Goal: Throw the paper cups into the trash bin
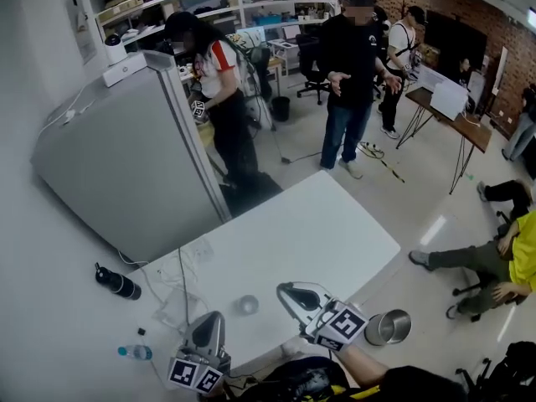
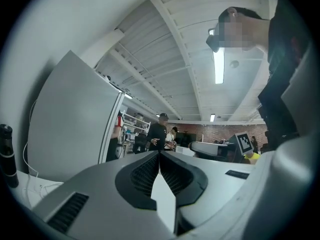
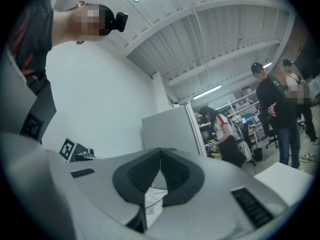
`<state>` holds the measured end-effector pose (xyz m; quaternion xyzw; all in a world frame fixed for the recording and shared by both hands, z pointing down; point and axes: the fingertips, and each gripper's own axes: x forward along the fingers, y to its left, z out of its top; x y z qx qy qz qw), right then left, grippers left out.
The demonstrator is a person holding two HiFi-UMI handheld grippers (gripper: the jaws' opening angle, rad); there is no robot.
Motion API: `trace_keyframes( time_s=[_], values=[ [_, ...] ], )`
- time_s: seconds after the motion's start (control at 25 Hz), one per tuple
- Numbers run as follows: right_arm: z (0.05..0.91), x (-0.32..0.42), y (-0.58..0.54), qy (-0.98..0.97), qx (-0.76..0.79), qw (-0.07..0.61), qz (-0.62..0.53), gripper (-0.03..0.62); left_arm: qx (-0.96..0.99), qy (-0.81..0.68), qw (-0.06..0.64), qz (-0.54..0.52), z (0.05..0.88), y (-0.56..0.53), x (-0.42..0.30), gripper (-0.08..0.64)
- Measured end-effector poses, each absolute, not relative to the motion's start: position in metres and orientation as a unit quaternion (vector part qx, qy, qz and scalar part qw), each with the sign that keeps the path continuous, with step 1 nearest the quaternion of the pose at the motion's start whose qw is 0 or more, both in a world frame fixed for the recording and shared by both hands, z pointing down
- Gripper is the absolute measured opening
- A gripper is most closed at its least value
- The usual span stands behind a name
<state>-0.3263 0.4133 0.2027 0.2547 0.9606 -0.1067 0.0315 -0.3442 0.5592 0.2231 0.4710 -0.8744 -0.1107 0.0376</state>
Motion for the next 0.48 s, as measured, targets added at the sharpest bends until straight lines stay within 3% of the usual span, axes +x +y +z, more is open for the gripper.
trace_keyframes(
  time_s=[0.16,0.4,0.48],
  values=[
    [0.204,-0.347,0.419,0.958,0.265,0.026,-0.103,0.044,0.466,-0.876,0.046,-0.115,0.228,0.560,-0.363,0.014],
    [0.204,-0.354,0.434,0.961,0.260,0.019,-0.089,0.047,0.478,-0.868,0.058,-0.124,0.236,0.566,-0.375,0.014],
    [0.207,-0.351,0.443,0.961,0.258,0.015,-0.094,0.101,0.480,-0.866,0.058,-0.127,0.240,0.572,-0.375,0.014]
  ],
)
